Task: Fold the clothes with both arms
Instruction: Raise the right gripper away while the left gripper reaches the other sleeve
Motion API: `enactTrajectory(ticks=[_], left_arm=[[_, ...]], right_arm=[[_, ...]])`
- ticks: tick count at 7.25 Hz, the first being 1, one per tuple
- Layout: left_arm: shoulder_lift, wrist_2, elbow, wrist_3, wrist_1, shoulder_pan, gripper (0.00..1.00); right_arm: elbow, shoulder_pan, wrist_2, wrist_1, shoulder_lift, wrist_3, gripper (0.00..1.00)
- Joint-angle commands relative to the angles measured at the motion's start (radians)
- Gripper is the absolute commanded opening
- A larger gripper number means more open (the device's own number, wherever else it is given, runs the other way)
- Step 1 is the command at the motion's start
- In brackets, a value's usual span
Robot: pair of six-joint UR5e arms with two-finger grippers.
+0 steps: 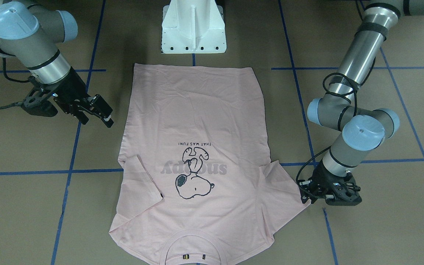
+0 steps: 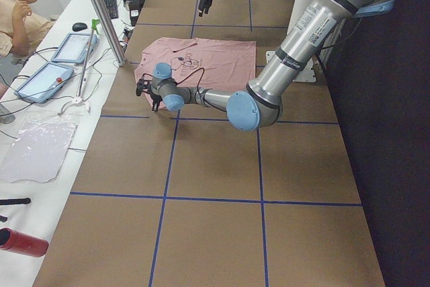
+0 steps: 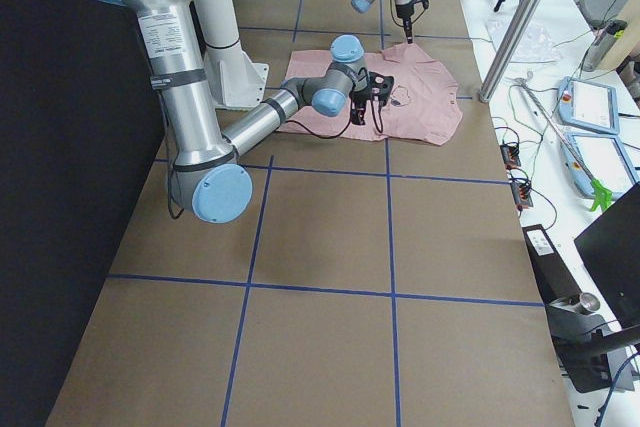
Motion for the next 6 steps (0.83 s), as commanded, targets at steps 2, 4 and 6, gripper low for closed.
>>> enactTrajectory(ticks=[2,4,6], left_arm=[[-0.003,-0.008,-0.057,-0.026,0.005,-0.006,0.0],[-0.015,-0.006,-0.144,-0.244,0.016,0.041,0.0],[-0.153,0.078,-0.034,-0.356,0.033,0.124,0.0]], right_arm=[[0.016,0.0,0.001,-0.003,-0.001,0.0,1.0],[0.014,0.0,-0.001,-0.003,-0.003,0.0,1.0],[0.014,0.005,0.001,-0.003,-0.01,0.0,1.0]])
